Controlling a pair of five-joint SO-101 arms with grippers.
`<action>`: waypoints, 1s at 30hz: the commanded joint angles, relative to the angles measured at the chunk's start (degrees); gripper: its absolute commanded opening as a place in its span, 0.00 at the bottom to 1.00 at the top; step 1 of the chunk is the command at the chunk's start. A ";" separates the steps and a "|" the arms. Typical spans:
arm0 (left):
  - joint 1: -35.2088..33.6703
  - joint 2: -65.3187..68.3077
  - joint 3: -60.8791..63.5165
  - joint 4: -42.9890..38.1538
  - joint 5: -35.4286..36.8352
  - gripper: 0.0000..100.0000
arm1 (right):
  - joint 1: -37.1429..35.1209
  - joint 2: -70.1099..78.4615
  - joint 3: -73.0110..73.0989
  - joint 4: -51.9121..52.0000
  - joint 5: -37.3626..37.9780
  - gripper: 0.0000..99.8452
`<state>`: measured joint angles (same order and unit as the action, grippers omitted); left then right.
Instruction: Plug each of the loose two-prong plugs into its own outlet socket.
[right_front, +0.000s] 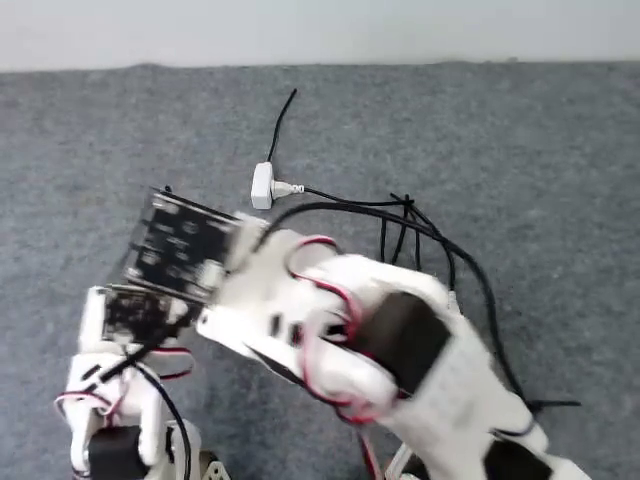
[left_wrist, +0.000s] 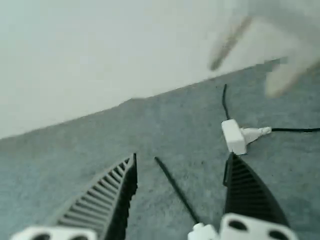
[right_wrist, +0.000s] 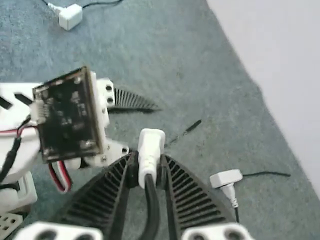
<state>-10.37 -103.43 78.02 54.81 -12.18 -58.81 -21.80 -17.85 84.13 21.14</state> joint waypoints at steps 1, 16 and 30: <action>-16.35 -0.70 0.57 -2.81 -1.23 0.28 | -0.40 4.88 -2.29 -1.54 0.88 0.01; -35.16 -0.79 -6.20 11.25 -3.78 0.28 | 3.82 26.51 -4.75 -10.68 6.59 0.01; -43.16 4.75 -32.84 8.53 -1.32 0.28 | 3.91 30.29 -9.67 -10.95 2.37 0.01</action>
<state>-53.01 -103.43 53.93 65.54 -14.46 -55.74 8.79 -23.82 74.55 24.48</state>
